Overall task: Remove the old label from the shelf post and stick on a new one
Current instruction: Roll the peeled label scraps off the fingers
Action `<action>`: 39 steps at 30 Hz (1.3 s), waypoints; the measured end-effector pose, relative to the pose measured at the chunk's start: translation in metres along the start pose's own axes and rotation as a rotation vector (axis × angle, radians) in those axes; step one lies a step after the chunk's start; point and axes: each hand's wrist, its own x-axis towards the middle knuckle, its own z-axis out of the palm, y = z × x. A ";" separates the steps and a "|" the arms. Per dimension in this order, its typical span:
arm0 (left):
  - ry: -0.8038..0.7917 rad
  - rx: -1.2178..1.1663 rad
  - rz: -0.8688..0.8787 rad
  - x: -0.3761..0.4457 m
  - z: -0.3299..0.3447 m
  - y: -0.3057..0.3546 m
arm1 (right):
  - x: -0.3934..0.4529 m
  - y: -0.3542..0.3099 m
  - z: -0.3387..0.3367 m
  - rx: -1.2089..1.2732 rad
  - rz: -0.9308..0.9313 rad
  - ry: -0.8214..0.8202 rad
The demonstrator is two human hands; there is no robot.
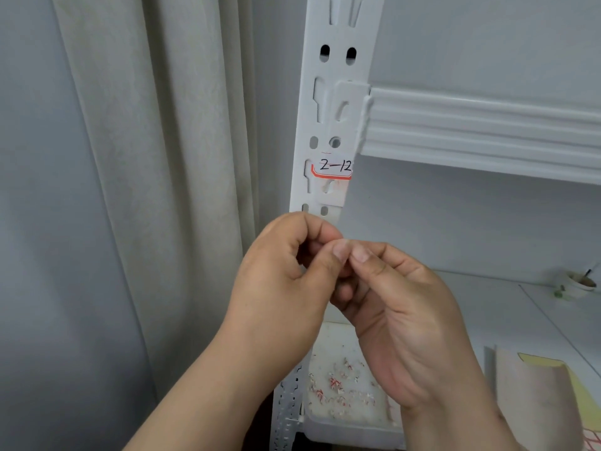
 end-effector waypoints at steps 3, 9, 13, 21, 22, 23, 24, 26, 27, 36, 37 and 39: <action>-0.026 -0.171 -0.140 -0.006 0.006 -0.005 | -0.002 0.000 -0.001 0.043 -0.009 0.001; -0.010 -0.374 -0.333 -0.013 0.016 -0.016 | -0.005 0.006 -0.006 -0.054 -0.087 0.025; -0.023 -0.429 -0.422 -0.014 0.021 -0.021 | -0.008 0.007 -0.011 -0.202 -0.197 0.117; -0.097 -0.566 -0.626 -0.012 0.030 -0.035 | -0.006 0.023 -0.029 -0.964 -0.577 0.303; -0.100 -0.567 -0.642 -0.012 0.032 -0.037 | -0.005 0.025 -0.031 -1.000 -0.590 0.299; -0.101 -0.571 -0.660 -0.011 0.033 -0.039 | -0.004 0.027 -0.033 -1.008 -0.579 0.288; -0.101 -0.580 -0.682 -0.011 0.035 -0.041 | -0.004 0.029 -0.035 -0.997 -0.555 0.272; -0.104 -0.605 -0.736 -0.009 0.038 -0.046 | -0.003 0.030 -0.038 -0.941 -0.478 0.238; -0.110 -0.622 -0.767 -0.009 0.039 -0.048 | -0.003 0.029 -0.040 -0.905 -0.430 0.222; -0.138 -0.715 -0.871 -0.009 0.053 -0.055 | 0.000 0.025 -0.055 -0.432 -0.120 0.197; -0.128 -0.712 -0.872 -0.010 0.054 -0.055 | 0.001 0.025 -0.056 -0.438 -0.117 0.196; -0.107 -0.670 -0.855 -0.012 0.058 -0.057 | 0.001 0.027 -0.059 -0.488 -0.103 0.214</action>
